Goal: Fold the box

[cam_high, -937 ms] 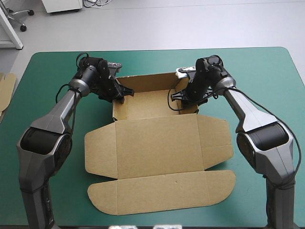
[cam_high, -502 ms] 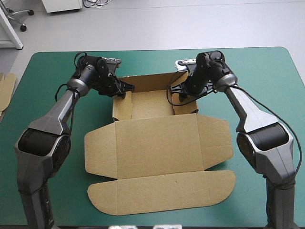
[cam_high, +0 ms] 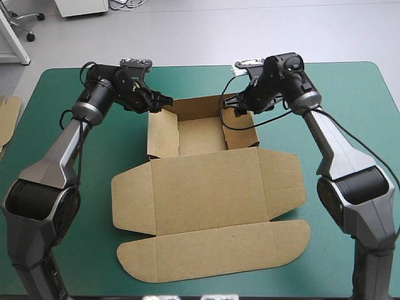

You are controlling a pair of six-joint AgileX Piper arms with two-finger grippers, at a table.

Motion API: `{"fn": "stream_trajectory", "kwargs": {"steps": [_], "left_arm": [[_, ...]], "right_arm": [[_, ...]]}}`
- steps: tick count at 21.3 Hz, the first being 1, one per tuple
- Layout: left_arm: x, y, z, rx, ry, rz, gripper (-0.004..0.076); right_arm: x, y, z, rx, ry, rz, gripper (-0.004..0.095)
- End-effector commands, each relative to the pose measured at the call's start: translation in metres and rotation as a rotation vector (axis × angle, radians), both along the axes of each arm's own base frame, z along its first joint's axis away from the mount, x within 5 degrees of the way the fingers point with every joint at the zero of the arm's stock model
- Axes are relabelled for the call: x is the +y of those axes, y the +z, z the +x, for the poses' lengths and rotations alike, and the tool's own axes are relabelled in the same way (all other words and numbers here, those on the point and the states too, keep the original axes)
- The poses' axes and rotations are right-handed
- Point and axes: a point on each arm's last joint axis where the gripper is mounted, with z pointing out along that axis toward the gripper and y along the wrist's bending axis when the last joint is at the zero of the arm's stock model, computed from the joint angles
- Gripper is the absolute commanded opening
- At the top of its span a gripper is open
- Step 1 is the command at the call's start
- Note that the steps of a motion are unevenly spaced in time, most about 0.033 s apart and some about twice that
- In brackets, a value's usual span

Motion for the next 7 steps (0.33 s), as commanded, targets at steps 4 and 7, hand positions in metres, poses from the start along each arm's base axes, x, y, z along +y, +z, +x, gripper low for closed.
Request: {"fn": "stream_trajectory", "kwargs": {"steps": [4,7], "left_arm": [[0.012,0.085,-0.047,-0.209,-0.067,-0.015,0.0179],[0.018,0.117,-0.072,-0.304,-0.098,-0.026,-0.0012]], "right_arm": [[-0.039,0.122,-0.069,-0.331,-0.025,-0.033,0.0393],[-0.053,0.143,-0.102,-0.373,-0.028,-0.040,-0.0023]]}}
